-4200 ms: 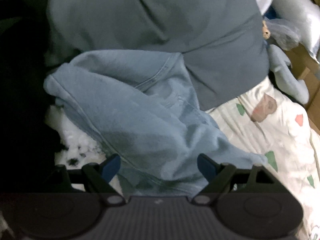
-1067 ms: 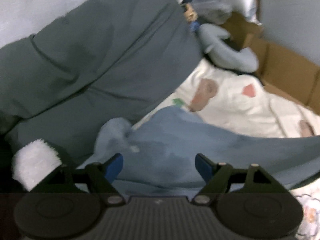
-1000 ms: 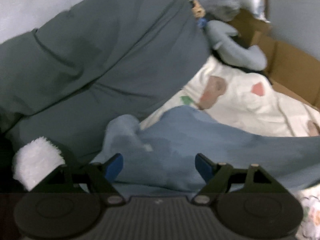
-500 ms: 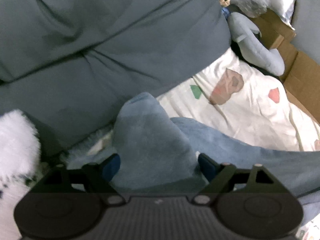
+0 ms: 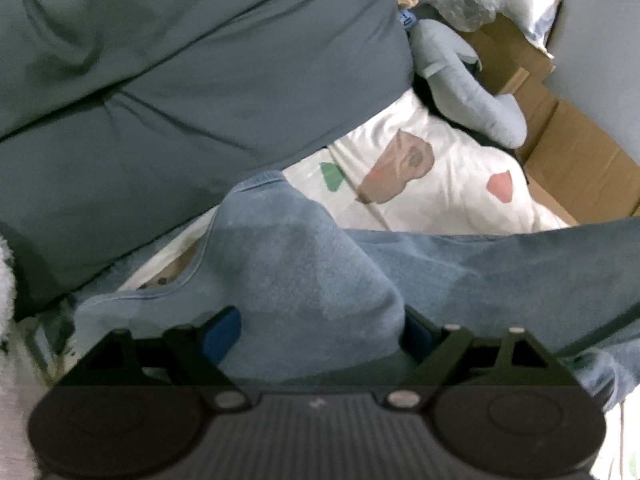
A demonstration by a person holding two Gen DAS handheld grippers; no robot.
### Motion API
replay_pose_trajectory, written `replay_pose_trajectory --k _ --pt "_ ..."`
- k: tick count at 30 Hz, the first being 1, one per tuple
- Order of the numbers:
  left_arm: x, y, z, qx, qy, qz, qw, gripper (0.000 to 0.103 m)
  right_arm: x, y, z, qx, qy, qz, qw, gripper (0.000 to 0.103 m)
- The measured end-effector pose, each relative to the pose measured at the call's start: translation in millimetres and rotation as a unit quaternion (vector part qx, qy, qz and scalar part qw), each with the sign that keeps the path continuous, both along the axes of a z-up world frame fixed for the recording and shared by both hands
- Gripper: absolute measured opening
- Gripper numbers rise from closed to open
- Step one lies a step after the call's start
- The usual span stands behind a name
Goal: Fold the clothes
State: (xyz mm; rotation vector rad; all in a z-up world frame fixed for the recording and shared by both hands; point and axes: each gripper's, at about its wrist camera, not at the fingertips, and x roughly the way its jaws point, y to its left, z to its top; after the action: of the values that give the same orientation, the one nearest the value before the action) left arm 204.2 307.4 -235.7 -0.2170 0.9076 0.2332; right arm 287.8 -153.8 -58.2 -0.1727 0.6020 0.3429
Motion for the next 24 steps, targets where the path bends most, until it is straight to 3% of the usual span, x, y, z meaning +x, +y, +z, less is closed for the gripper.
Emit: replay_pose_trajectory --k 3,6,10,13,16,17,18,21,24 --pt "2 -4 -1 -0.005 -0.003 -0.001 1.0000 0.086 4 5 8 -0.019 -0.018 0.000 1.000 0.006" --pt "4 -7 -5 0.006 0.004 -0.004 1.0000 0.086 13 7 -5 -0.035 -0.008 -0.008 0.999 0.006" --pt "4 -9 -12 0.017 0.013 -0.016 0.9997 0.083 30 0 -52 -0.026 0.060 -0.023 0.998 0.008" --pt "2 -10 -14 0.020 0.010 -0.030 0.9993 0.075 33 -7 -87 -0.019 0.111 -0.033 0.993 0.008" --pt "-1 -12 -14 0.025 0.008 -0.046 0.9986 0.058 23 -10 -108 -0.021 0.132 -0.032 0.990 0.012" --pt "-1 -13 -13 0.025 0.007 -0.051 0.9984 0.048 19 -11 -111 -0.026 0.134 -0.033 0.990 0.017" --pt "-2 -14 -12 0.022 0.007 -0.054 0.9983 0.037 15 -13 -113 -0.029 0.136 -0.036 0.990 0.030" --pt "-2 -17 -8 0.008 0.007 -0.059 0.9982 0.014 7 -22 -113 -0.022 0.139 -0.049 0.989 0.040" --pt "-5 -21 -1 -0.002 0.001 -0.067 0.9977 0.005 -1 -34 -107 -0.002 0.145 -0.062 0.987 0.045"
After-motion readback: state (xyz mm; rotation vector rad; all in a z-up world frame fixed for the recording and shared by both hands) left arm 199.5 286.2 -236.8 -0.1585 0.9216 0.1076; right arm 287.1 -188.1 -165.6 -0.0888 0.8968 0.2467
